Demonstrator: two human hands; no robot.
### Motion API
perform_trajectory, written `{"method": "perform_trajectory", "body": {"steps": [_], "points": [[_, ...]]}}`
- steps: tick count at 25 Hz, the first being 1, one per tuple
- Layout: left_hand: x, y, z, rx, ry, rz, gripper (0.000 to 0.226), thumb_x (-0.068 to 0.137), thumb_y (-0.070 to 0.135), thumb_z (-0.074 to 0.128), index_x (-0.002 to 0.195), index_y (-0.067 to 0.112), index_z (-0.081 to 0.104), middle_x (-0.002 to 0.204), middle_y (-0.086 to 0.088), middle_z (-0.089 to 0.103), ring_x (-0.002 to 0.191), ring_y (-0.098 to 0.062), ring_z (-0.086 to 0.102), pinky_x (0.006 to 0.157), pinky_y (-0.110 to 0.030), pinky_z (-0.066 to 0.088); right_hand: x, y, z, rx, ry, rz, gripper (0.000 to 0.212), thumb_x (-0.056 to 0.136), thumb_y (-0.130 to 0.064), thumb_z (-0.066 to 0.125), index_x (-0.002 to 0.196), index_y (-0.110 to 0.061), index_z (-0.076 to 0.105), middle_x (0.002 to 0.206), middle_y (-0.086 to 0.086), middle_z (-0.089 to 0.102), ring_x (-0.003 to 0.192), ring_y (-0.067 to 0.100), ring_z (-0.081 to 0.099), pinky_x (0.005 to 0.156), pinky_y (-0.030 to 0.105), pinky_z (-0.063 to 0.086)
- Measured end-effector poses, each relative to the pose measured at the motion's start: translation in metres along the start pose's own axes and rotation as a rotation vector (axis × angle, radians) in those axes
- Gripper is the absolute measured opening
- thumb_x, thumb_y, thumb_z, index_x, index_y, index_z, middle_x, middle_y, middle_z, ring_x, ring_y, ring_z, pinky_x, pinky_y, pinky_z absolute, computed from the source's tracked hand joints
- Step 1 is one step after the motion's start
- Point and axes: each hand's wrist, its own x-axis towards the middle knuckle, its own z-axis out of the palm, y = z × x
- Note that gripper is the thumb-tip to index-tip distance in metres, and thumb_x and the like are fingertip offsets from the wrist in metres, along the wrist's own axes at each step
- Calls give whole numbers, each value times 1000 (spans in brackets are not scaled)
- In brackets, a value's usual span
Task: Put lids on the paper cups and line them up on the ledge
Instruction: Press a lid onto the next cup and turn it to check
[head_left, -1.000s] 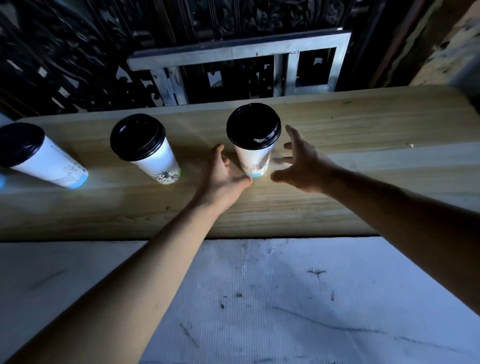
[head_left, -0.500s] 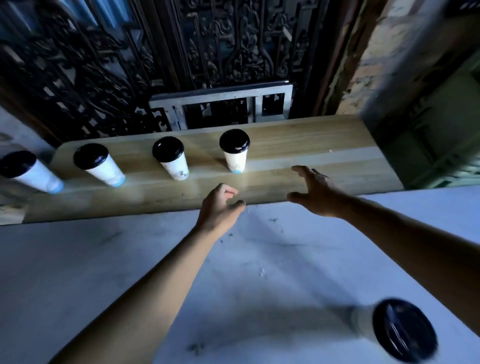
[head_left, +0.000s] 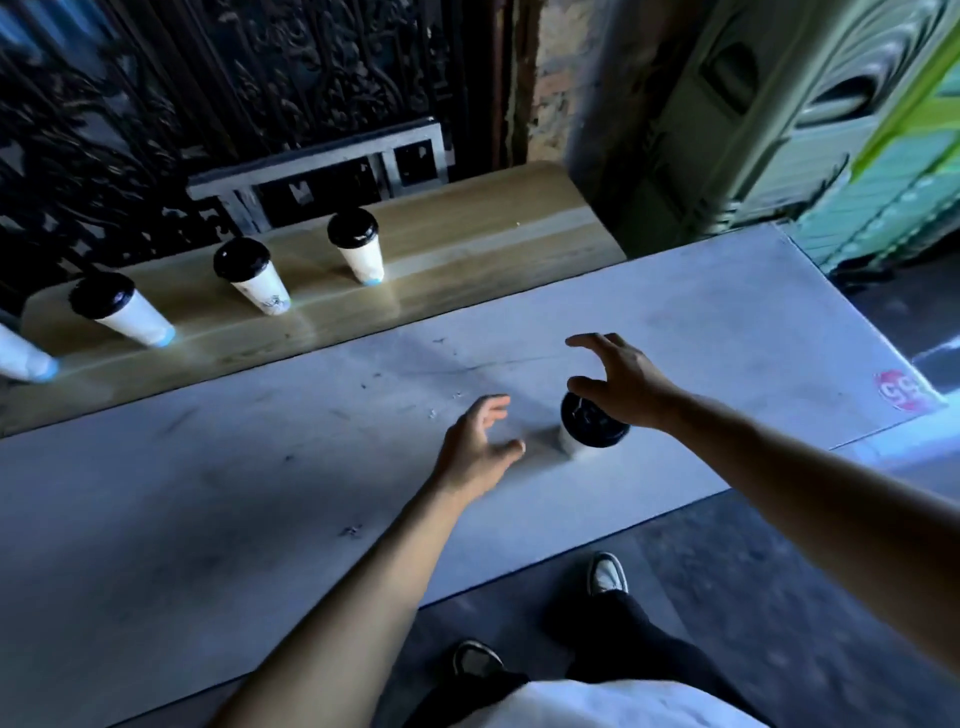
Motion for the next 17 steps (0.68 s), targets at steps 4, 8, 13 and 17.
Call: {"method": "perform_trajectory", "body": {"steps": [4, 8, 13, 17], "points": [[4, -9, 55, 98, -95, -156, 98, 81, 21, 78, 160, 29, 21, 163, 2, 38, 127, -9, 46, 74, -18, 49, -14, 37, 1, 74, -41, -23, 56, 88, -25, 69, 141, -33, 53, 138, 12, 54, 122, 30, 55, 86, 19, 31], [19, 2, 101, 126, -33, -231, 107, 74, 22, 84, 161, 24, 21, 163, -4, 40, 142, -23, 46, 104, -30, 48, -12, 65, 4, 133, -157, -91, 57, 86, -16, 69, 139, -31, 54, 135, 9, 56, 118, 28, 58, 86, 20, 36], [25, 16, 134, -22, 131, -233, 70, 63, 25, 79, 130, 22, 59, 125, -2, 71, 117, -25, 67, 97, -41, 56, -4, 84, 4, 228, -217, -137, 55, 89, -17, 65, 141, -29, 52, 131, 7, 64, 115, 26, 59, 87, 25, 43], [15, 24, 129, -7, 189, -192, 58, 70, 34, 83, 123, 26, 61, 109, 7, 74, 103, -12, 70, 84, -29, 56, 1, 82, -7, 321, -237, -93, 50, 88, -27, 60, 136, -37, 54, 113, -4, 65, 96, 21, 63, 66, 17, 43]]}}
